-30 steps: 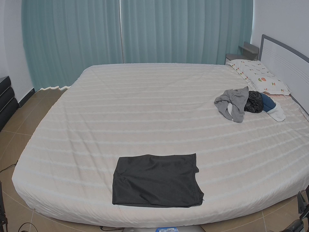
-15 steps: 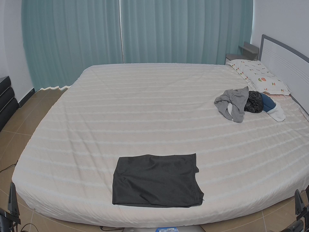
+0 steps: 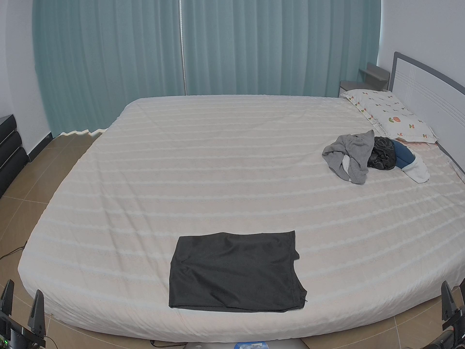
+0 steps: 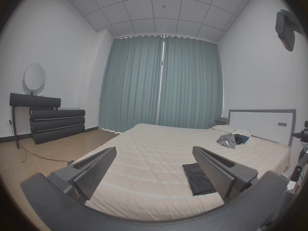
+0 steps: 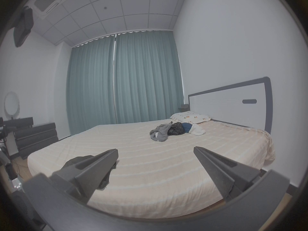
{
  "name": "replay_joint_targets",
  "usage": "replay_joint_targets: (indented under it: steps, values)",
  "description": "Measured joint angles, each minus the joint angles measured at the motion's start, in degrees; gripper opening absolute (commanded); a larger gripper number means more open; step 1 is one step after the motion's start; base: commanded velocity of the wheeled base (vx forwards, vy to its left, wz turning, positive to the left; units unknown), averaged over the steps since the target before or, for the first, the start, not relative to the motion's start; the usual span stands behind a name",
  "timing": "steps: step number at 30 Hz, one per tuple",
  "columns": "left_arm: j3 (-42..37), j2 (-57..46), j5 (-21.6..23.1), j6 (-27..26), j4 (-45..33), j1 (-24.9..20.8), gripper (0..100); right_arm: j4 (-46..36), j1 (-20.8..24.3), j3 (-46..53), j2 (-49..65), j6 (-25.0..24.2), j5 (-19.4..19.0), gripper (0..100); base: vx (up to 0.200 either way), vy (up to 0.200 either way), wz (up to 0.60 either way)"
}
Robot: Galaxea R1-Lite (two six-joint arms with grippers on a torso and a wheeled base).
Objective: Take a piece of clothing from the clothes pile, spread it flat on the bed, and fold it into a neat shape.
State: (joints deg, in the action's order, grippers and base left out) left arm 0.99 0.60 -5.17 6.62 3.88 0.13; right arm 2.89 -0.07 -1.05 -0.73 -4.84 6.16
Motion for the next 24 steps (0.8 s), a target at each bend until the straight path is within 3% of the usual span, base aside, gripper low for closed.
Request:
replay_joint_targets:
  steps: [4,12,19,24]
  values:
    - [0.0,0.0,-0.7,-0.6,-0.4,0.0,100,0.3,0.0,0.0,0.0,0.9,0.0,100,0.0,0.0,0.0]
    - [0.0,0.0,-1.1,-1.6,-1.2,0.0,100,0.4,0.0,0.0,0.0,8.1,-0.6,100,0.0,0.0,0.0]
    - [0.0,0.1,-1.0,-2.2,-1.3,0.0,100,-1.8,-0.3,0.1,0.0,2.3,-3.8,100,0.0,0.0,0.0]
    - [0.0,0.1,1.3,-2.7,-1.9,0.0,100,-2.9,-0.4,0.1,0.0,5.4,-5.9,100,0.0,0.0,0.0]
